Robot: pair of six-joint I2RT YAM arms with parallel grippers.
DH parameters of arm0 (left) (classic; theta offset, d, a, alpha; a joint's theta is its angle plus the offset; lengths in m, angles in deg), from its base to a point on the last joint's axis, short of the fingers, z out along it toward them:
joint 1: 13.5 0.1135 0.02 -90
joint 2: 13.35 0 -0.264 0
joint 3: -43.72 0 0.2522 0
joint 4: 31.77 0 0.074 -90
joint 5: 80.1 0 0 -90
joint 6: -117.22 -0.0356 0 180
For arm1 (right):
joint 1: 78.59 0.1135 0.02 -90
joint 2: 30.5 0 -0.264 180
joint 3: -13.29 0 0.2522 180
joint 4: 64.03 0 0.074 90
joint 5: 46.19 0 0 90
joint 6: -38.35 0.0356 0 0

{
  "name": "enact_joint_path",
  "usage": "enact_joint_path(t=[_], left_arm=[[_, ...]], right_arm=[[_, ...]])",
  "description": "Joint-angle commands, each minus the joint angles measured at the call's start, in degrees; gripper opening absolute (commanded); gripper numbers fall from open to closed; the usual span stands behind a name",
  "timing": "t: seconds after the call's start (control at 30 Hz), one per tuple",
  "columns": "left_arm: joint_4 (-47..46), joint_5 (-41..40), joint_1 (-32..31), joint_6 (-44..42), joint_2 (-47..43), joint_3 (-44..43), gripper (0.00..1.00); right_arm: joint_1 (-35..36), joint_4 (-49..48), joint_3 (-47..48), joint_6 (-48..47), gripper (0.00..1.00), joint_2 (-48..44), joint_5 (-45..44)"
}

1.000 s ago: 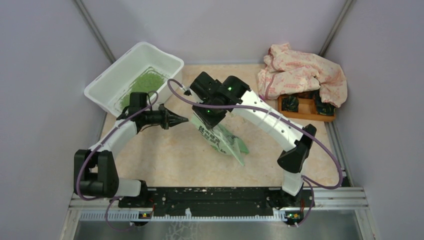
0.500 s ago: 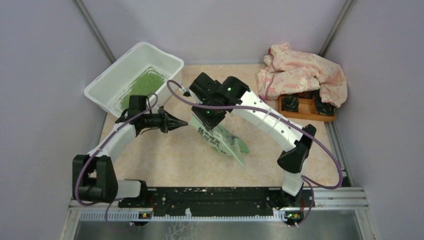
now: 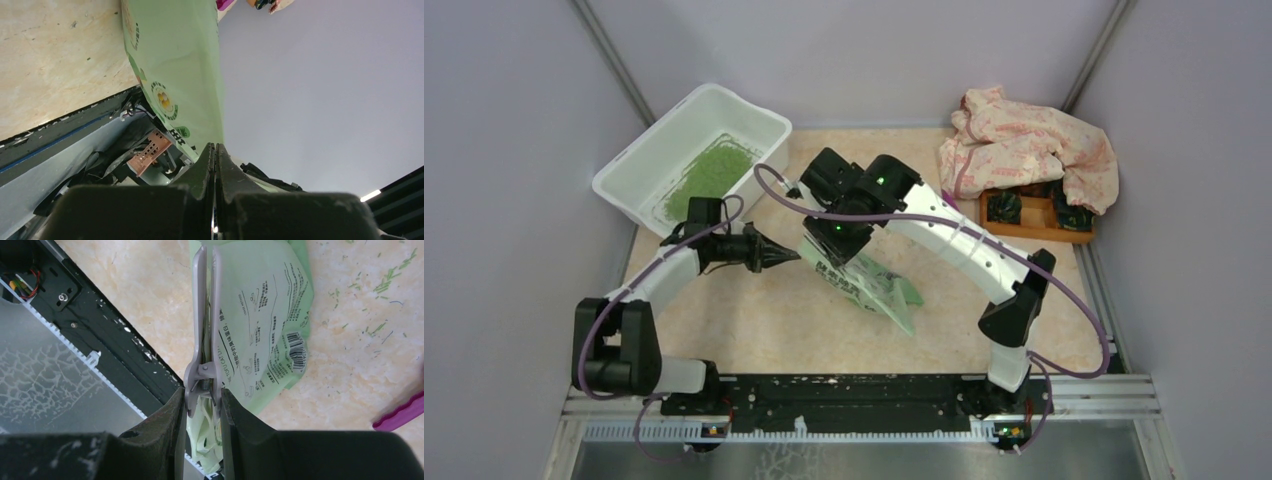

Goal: Fill the litter box with clean litter
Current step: Clamp the cat litter bag at the center of the board.

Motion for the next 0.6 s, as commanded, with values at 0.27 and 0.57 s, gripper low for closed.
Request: enact_joint_path(t=[0.27, 0.57], left_arm=[[-2.77, -0.42, -0.21, 0.45, 3.44, -4.18, 0.0], [-3.2, -0.02, -0.22, 0.71, 3.79, -4.96, 0.0]], right_arm=[[1.0, 0.75, -0.63, -0.37, 0.0, -0.2, 3.72], [1.36, 0.43, 0.04, -0.5, 0.0, 0.52, 5.33]])
